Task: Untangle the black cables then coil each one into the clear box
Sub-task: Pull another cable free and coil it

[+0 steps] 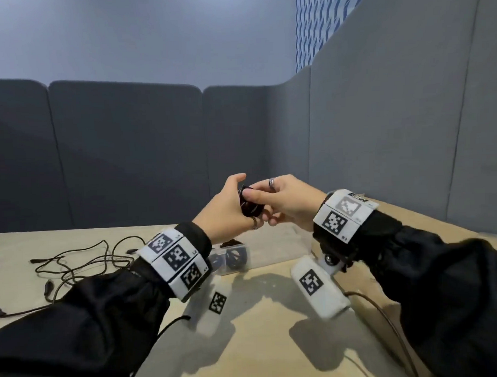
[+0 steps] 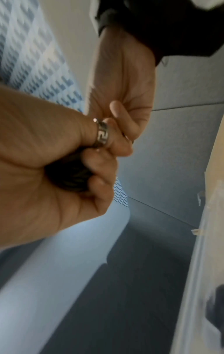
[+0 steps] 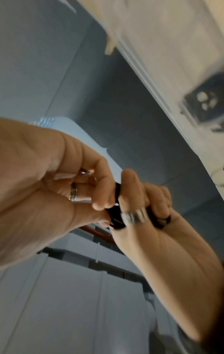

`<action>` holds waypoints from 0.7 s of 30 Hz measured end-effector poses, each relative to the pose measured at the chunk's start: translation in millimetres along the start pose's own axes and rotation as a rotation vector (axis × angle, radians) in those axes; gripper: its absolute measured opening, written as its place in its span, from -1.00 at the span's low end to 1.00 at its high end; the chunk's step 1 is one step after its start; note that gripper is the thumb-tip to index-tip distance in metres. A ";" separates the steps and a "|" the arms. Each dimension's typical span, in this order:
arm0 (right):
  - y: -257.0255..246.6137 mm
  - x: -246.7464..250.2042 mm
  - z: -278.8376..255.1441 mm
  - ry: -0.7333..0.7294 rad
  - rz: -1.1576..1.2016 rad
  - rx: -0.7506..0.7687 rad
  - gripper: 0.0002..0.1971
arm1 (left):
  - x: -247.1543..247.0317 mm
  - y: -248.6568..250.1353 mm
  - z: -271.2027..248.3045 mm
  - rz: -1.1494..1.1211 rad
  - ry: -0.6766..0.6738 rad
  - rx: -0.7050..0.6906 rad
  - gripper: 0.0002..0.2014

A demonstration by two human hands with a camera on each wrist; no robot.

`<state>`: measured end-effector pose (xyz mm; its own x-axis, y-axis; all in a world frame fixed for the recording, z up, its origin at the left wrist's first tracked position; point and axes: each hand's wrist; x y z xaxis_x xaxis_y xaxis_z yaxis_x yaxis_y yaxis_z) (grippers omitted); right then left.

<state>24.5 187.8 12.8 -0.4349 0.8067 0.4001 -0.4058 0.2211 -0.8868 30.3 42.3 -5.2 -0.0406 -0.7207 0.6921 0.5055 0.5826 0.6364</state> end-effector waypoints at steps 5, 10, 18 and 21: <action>16.9 39.5 36.5 0.113 -0.285 -0.136 -0.74 | -3.4 -20.6 23.0 -0.182 -0.089 0.123 -0.25; 55.4 49.4 81.7 0.249 -0.546 -0.282 -0.73 | -8.5 -63.4 32.5 0.285 -0.229 0.263 -0.75; 92.6 40.9 119.1 -0.008 -0.907 -0.522 -0.57 | -15.4 -90.7 40.2 0.160 -0.194 0.301 -0.72; 96.9 33.6 125.8 -0.105 -1.051 -0.518 -0.53 | -16.0 -88.5 40.7 0.256 -0.212 0.332 -0.72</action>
<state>-130.6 167.4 -30.6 -0.1551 0.0516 0.9866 -0.2396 0.9669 -0.0882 -48.9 17.5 -58.8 -0.1430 -0.4656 0.8734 0.2207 0.8452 0.4867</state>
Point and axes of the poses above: each hand's wrist, its own z-axis towards the middle knuckle, its own x-axis out of the back of the hand, y = z × x, and after that the axes turned 11 degrees about -y, right-handed
